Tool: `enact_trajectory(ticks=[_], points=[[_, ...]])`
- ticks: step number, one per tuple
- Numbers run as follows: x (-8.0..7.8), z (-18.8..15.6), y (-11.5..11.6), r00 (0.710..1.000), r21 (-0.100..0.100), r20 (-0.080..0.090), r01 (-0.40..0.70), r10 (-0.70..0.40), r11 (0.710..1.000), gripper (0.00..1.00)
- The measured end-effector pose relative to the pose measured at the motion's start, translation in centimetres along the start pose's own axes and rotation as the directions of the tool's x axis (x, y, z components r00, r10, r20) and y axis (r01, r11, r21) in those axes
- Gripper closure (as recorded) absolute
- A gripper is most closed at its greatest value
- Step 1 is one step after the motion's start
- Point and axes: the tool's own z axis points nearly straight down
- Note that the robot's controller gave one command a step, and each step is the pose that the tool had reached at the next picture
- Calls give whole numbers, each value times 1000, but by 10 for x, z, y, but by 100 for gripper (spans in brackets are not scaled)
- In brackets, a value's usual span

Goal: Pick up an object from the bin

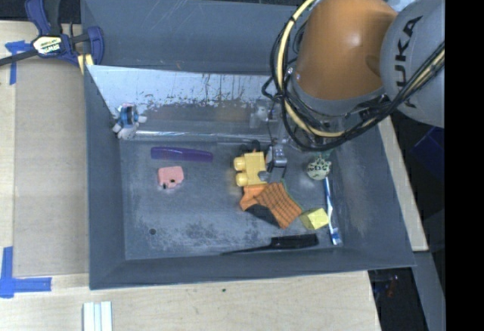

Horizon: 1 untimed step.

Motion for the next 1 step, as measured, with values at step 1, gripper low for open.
enact_trajectory(ticks=[1], points=[[-24,74,-26,995,1,5,97,-97,995,0]])
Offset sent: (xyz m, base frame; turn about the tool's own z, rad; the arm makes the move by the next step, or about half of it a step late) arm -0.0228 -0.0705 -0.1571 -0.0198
